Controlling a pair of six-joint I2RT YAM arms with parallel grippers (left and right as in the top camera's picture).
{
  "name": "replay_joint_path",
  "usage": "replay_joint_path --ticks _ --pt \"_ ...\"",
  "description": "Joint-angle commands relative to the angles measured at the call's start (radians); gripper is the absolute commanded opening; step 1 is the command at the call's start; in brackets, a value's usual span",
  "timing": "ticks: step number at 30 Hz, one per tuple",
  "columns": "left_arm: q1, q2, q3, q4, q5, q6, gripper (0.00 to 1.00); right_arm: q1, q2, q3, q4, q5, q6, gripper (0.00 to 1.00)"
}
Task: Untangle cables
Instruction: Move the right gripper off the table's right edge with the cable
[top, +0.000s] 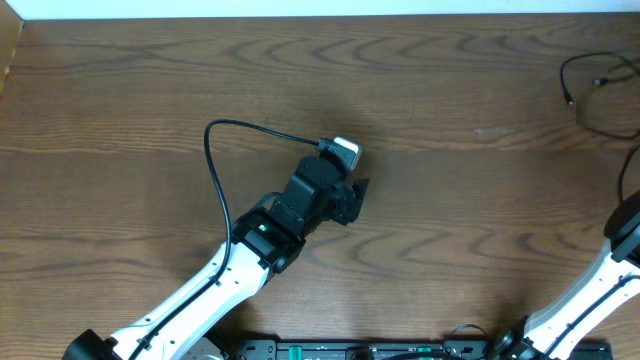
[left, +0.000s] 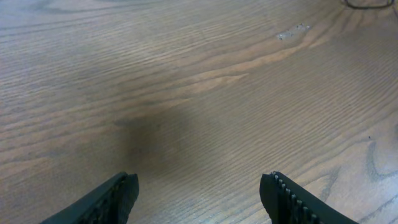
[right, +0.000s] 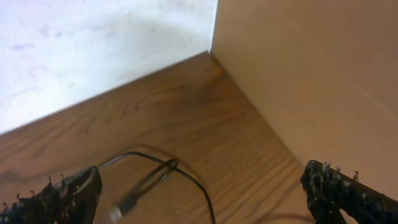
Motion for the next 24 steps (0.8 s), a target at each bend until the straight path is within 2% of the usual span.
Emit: replay_joint_path --ticks 1,9,14,24 --pt "-0.002 0.005 0.003 -0.008 0.005 0.022 0.68 0.003 0.021 0.013 -0.02 0.004 0.022 0.99" --pt "-0.002 0.005 0.003 -0.045 0.005 0.048 0.68 0.019 0.021 0.053 -0.108 -0.035 0.069 0.99" --pt "-0.002 0.005 0.003 -0.049 0.005 0.048 0.68 0.059 0.024 0.069 -0.192 -0.279 0.025 0.99" --pt "-0.002 0.005 0.003 -0.058 0.005 0.048 0.68 0.226 0.122 0.068 -0.303 -0.441 -0.049 0.99"
